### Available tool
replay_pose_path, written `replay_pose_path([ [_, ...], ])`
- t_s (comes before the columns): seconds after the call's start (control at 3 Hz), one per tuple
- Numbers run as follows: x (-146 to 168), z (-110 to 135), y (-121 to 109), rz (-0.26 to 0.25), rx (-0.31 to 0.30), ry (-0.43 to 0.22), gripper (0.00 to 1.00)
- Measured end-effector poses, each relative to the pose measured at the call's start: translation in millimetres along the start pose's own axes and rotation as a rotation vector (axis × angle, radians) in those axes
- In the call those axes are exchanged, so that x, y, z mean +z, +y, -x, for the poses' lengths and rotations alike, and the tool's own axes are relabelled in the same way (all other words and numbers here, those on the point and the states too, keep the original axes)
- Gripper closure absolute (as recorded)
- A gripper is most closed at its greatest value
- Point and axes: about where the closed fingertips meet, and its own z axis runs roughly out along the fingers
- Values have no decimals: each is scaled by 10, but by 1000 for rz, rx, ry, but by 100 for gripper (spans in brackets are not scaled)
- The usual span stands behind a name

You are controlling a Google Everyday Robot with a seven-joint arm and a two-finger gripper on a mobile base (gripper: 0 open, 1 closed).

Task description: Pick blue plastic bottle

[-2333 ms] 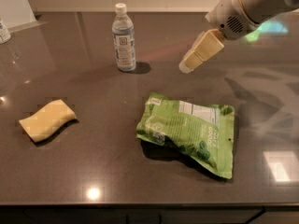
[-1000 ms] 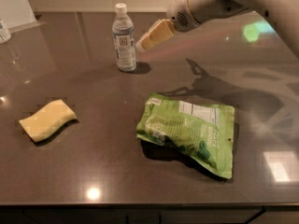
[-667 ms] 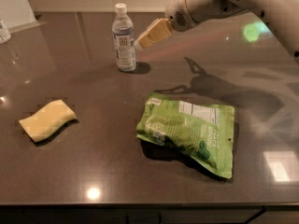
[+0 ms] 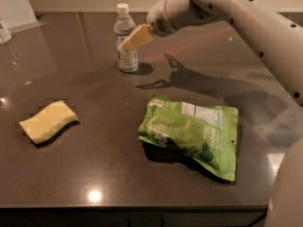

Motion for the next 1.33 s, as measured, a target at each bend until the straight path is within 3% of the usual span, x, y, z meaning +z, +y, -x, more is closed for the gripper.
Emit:
replay_pose_path([
  [0.33, 166, 15, 20, 14, 4, -8, 0],
  [0.67, 229, 65, 53, 37, 0, -24, 16],
  [1.33, 153, 233, 161, 79, -13, -69, 62],
])
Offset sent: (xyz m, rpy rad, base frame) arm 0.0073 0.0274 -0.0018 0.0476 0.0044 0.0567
